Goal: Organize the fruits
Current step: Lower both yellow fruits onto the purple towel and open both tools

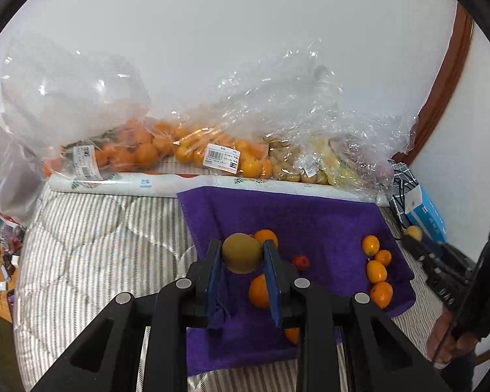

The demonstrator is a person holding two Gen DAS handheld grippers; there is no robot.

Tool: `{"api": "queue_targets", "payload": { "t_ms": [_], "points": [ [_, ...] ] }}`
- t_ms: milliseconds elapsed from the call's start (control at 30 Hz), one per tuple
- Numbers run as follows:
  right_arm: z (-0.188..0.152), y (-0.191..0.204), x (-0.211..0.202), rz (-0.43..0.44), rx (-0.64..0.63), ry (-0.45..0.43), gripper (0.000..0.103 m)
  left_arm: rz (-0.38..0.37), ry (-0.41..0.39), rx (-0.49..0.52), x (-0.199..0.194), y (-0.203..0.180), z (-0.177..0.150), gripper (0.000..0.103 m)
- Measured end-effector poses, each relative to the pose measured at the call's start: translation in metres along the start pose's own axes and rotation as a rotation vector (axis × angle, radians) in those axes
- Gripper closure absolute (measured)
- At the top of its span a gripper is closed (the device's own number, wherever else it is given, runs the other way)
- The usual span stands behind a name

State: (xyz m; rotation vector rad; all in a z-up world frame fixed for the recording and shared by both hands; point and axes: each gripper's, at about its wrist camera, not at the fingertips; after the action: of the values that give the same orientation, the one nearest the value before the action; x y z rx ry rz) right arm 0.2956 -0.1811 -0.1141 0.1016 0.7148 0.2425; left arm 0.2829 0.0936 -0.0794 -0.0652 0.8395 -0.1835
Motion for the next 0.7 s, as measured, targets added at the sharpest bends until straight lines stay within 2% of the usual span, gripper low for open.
{"api": "queue_targets", "payload": {
  "t_ms": [333, 700],
  "points": [
    [-0.023, 0.005, 0.047, 0.031, -0.02, 0.105, 0.075, -0.033, 0.072, 0.001, 0.05, -0.015, 0.0, 0.079],
    [-0.038, 0.02, 0.071, 0.04, -0.105, 0.163, 0.075, -0.057, 0.17, 0.011, 0.1, -0.024, -0.006, 0.079]
  ]
}}
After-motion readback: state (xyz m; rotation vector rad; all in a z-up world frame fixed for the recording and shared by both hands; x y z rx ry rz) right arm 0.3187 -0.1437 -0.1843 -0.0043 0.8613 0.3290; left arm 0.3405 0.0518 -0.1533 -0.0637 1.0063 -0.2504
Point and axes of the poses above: each gripper's, at about its wrist camera, not at the fingertips, and x roughly the way its jaws point, y to its left, z to its top, and after that the axes turned 8 degrees about x, right-handed
